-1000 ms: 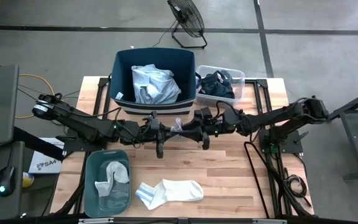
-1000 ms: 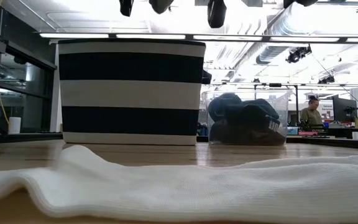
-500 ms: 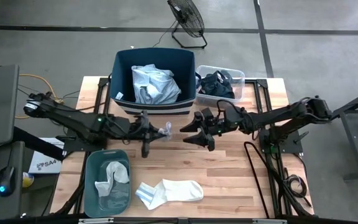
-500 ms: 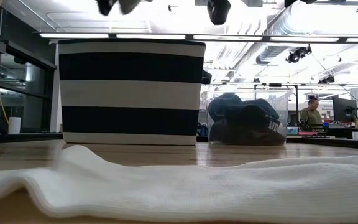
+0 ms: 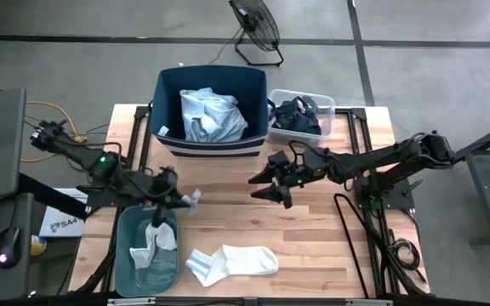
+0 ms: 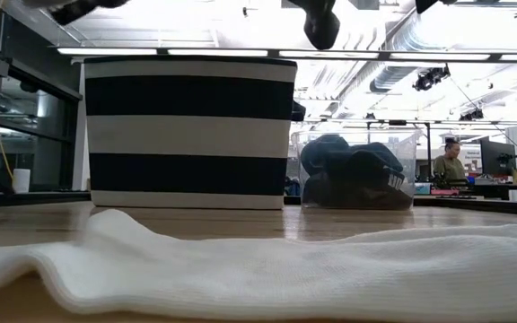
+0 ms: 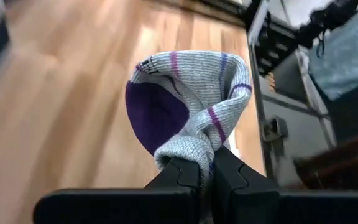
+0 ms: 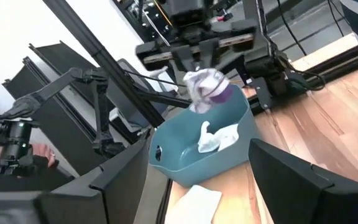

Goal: Pick & Place Cloths
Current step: Put the gray sock into the light blue bin

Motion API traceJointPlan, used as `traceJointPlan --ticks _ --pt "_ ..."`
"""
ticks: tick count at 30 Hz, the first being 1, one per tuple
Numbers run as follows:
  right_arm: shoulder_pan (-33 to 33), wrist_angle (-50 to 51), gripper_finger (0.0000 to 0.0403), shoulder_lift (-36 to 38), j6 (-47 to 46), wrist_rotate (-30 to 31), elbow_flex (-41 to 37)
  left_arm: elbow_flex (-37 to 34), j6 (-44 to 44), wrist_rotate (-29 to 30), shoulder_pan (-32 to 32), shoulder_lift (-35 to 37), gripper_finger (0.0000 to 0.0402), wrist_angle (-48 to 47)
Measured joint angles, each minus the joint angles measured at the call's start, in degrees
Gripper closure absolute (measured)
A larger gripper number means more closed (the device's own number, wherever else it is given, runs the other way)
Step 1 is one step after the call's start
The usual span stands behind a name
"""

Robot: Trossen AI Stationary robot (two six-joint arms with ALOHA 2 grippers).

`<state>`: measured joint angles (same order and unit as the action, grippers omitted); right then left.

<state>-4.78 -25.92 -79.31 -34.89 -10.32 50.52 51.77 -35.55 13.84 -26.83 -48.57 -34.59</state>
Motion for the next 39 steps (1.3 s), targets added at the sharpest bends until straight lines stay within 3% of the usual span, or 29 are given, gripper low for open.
traceJointPlan --ticks 15,21,32,39 --pt "0.0 3.67 0.0133 -0.02 0.47 0.12 0.0 -0.03 -25.35 -12.24 -14.53 -0.49 0.0399 -15.91" --pt "0.02 6.07 0.0133 -0.02 0.66 0.54 0.0 -0.03 -33.02 -14.59 -18.52 -2.36 0.0399 -20.69" --pt "0.02 9.37 0.0133 -0.03 0.66 1.63 0.01 -0.03 -35.17 -21.44 -19.76 -13.9 0.0399 -20.59" --pt "0.02 9.44 0.0133 -0.04 0.66 1.35 0.0 -0.03 -33.29 -23.79 -19.78 -20.17 0.0399 -14.93"
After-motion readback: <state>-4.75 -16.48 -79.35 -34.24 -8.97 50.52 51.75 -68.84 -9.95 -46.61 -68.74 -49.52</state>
